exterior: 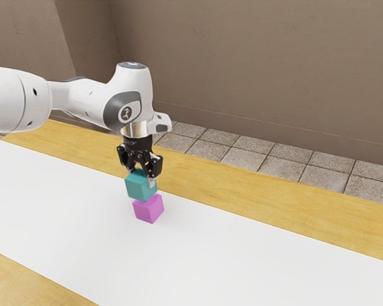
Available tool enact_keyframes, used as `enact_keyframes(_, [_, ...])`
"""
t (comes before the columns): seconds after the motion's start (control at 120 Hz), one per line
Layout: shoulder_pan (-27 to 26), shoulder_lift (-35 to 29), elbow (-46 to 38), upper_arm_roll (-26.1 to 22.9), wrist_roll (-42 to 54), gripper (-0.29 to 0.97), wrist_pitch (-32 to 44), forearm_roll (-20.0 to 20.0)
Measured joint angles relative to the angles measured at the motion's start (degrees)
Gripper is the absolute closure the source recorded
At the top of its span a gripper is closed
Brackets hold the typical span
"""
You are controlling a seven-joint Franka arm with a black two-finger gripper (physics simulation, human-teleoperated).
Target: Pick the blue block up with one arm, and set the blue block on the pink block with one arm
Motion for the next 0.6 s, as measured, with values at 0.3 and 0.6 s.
enact_keyframes(0.3, [0.0, -0.3, 0.2, 0.0, 1.0, 0.1, -0.6, -0.9])
enact_keyframes(0.6, [0.0, -9.2, 2.4, 0.0, 1.5, 0.03, -4.0, -1.3])
